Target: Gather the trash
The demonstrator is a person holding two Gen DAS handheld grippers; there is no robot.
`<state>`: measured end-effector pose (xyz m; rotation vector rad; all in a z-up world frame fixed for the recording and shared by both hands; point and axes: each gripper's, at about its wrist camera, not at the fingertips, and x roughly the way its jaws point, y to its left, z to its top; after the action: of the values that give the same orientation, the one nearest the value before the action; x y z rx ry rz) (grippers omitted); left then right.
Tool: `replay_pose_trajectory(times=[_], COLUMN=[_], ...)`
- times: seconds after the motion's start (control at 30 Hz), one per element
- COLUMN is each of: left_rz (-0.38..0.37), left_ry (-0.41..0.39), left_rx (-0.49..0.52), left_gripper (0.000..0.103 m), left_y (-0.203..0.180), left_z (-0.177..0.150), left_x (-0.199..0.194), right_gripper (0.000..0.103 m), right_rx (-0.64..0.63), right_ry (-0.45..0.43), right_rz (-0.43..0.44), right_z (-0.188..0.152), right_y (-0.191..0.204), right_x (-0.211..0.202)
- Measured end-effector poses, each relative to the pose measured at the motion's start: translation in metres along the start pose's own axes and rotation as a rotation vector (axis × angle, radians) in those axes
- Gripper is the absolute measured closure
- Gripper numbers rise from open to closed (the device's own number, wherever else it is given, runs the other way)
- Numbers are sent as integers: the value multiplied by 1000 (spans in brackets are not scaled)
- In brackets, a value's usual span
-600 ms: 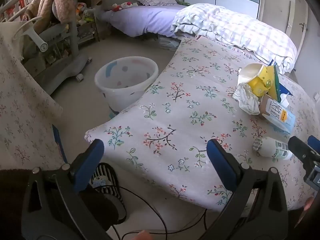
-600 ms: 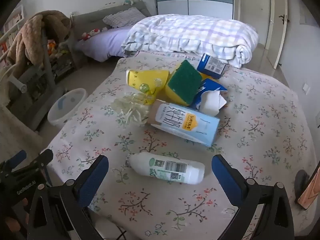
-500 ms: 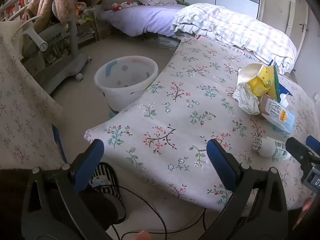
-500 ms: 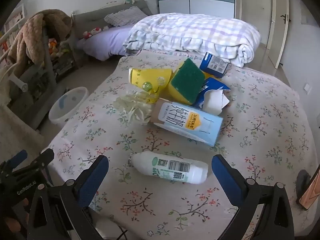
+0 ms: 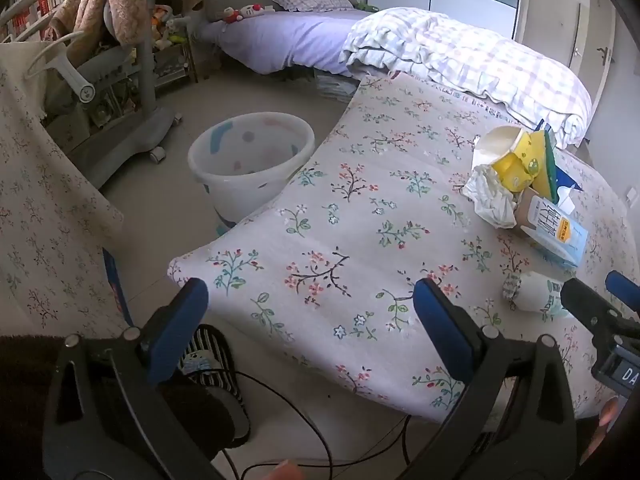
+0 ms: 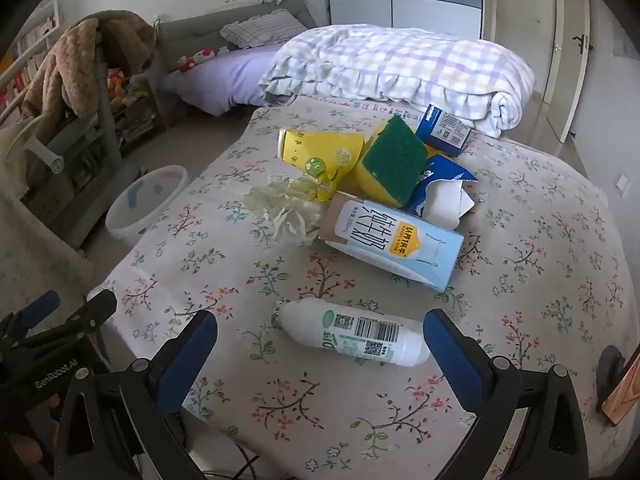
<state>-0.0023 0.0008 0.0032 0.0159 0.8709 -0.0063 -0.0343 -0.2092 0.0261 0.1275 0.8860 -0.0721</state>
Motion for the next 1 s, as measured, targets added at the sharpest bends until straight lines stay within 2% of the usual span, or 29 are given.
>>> replay_pose_trajectory(times=[1.0], left_rz=[-1], left_ry=[1], left_rx=[0], left_gripper=[1], left_y=[0], left_z=[-1], left_x=[2], right_gripper=[0], right_rx=[3], right_ry=[8], right_rz=[1], right_z=[-2], right_y=[0], right_x=[1])
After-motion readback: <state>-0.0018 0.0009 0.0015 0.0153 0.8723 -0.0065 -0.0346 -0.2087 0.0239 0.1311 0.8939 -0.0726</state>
